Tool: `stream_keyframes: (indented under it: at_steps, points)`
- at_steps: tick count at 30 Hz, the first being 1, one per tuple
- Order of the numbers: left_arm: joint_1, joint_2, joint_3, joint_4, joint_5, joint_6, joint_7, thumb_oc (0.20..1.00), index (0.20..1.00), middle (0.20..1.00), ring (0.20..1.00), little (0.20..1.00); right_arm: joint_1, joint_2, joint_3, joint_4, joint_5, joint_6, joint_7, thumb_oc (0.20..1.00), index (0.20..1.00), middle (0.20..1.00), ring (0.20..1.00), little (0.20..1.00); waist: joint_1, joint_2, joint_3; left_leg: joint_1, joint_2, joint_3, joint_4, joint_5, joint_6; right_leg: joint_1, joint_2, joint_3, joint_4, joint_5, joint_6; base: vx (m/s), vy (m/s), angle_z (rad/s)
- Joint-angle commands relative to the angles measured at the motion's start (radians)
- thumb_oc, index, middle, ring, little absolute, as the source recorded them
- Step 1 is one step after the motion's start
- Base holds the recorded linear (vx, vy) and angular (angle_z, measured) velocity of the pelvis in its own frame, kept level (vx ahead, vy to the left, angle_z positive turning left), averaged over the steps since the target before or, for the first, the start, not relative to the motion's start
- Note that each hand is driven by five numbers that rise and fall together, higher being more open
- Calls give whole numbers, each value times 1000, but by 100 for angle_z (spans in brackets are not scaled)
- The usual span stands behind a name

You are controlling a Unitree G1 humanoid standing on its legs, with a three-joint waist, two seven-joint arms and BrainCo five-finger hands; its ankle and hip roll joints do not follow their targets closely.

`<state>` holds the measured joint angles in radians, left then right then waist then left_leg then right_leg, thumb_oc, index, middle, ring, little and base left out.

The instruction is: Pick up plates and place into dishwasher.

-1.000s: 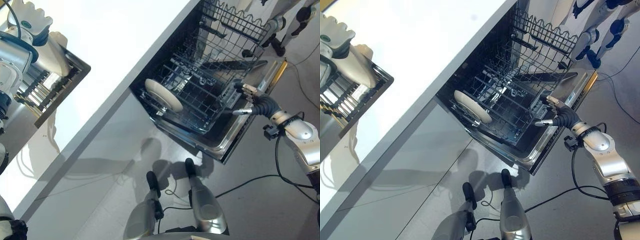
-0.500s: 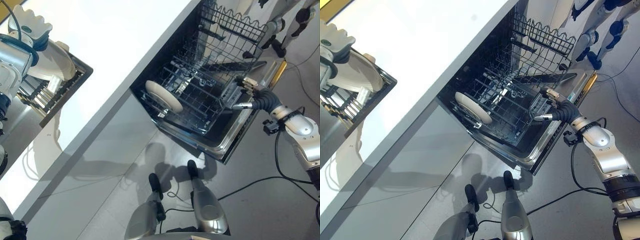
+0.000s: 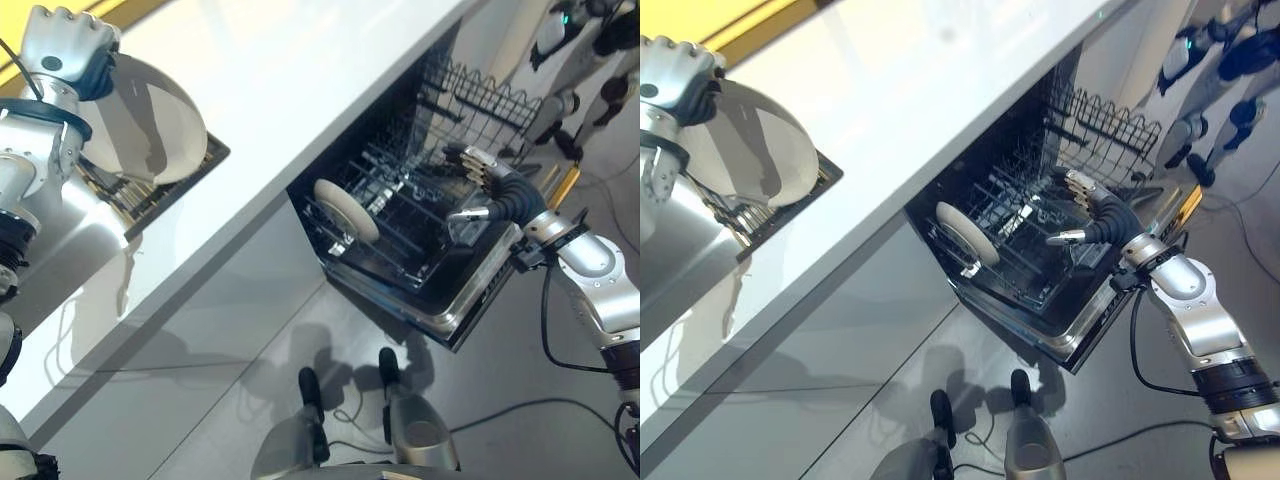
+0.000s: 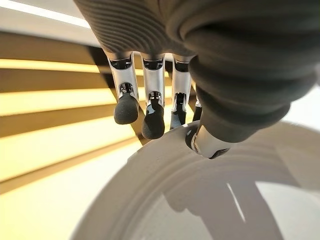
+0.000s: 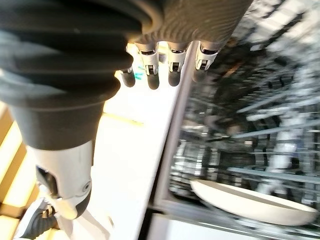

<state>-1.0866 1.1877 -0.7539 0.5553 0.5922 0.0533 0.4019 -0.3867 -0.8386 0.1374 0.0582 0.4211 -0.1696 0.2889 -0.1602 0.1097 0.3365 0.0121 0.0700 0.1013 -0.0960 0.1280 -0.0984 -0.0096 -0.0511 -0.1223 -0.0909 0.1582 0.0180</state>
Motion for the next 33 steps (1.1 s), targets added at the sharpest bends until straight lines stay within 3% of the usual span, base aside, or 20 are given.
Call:
stream_keyframes:
  at_steps: [1,6,10,15,27,33]
  points:
    - [29,8,107,9,-102,3,68,200,200,200,200,200,-53,8,25,-67,24,-69,-42,1000,1000,1000,1000,1000,37,-38,-100,35,-51,16,9,-142,21,24,-61,-15,16,-124,100,50,-64,3]
    - [94,-64,199,-52,-197,-62,107,200,200,200,200,200,-94,80,74,-78,-36,-85,-122,1000,1000,1000,1000,1000,75,-44,-142,55,-50,-5,9,-149,25,58,-61,-32,12,-136,99,38,-63,12]
    - [113,-132,219,-105,-192,-85,105,200,200,200,200,200,-165,137,144,-81,-64,-84,-183,1000,1000,1000,1000,1000,101,-48,-166,69,-47,-17,9,-152,26,80,-62,-44,10,-143,98,46,-51,12]
    - [78,-212,185,-113,-200,-105,89,200,200,200,200,200,-262,250,227,-34,36,-9,-269,1000,1000,1000,1000,1000,132,-52,-195,86,-45,-31,9,-156,26,108,-64,-61,4,-150,96,58,-44,13]
    - [32,-369,127,-147,-245,-80,97,200,200,200,200,200,-328,518,349,39,159,139,-471,1000,1000,1000,1000,1000,167,-52,-225,106,-42,-47,9,-155,29,138,-65,-80,4,-159,87,41,-22,7]
    - [18,-421,95,-166,-221,-55,82,200,200,200,200,200,-338,619,367,94,316,161,-518,1000,1000,1000,1000,1000,179,-55,-234,109,-42,-56,9,-155,30,145,-63,-87,4,-163,82,27,-12,1]
